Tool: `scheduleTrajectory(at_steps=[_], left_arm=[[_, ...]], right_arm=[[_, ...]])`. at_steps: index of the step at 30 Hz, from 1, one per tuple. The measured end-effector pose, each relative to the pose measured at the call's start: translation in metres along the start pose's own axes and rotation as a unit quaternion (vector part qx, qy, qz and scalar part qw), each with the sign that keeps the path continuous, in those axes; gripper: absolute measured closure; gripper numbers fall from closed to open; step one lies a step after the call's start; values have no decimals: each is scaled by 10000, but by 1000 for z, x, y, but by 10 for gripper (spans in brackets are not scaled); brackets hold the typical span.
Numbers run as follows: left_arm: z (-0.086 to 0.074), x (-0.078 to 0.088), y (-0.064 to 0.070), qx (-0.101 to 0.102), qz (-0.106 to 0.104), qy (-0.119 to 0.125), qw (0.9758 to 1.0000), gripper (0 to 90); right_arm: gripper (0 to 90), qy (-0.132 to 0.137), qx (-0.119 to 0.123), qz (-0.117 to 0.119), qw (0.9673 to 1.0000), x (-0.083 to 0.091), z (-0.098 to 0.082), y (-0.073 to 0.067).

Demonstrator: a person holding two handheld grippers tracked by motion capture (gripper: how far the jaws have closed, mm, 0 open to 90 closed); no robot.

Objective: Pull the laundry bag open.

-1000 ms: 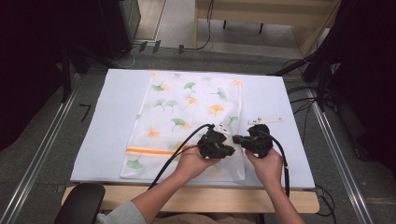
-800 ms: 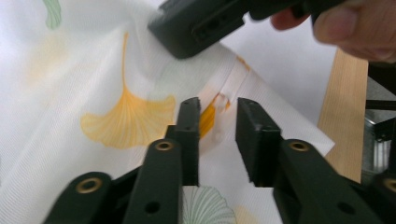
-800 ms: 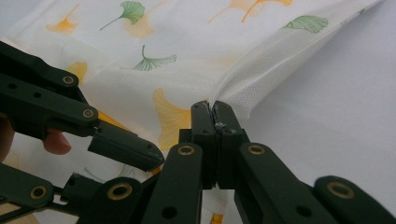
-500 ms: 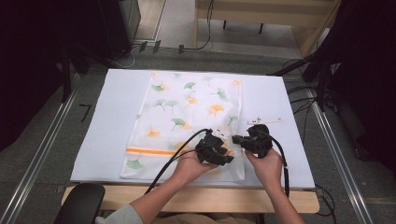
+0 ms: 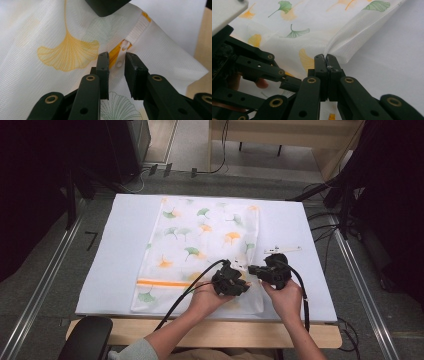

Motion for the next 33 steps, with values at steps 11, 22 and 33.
scheduleTrajectory(at_steps=[11, 22, 33], left_arm=[[-1, 0, 2, 31, 14, 27, 10000, 716], [1, 0, 2, -19, -43, 55, 10000, 848], [5, 3, 2, 311, -192, 138, 9992, 872]], right_arm=[[900, 47, -9, 52, 10000, 0, 2, -3], [900, 8, -26, 75, 10000, -1, 0, -3], [900, -15, -13, 103, 9999, -2, -1, -5]])
Point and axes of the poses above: each handheld gripper's, and its own axes: x roughly backward along the jaws, z roughly out of its top, y roughly to its right, the point moved 10 cm from there along -x, roughly forward along the jaws, and after that the axes turned 8 degrees about y, right-handed, at the moved point
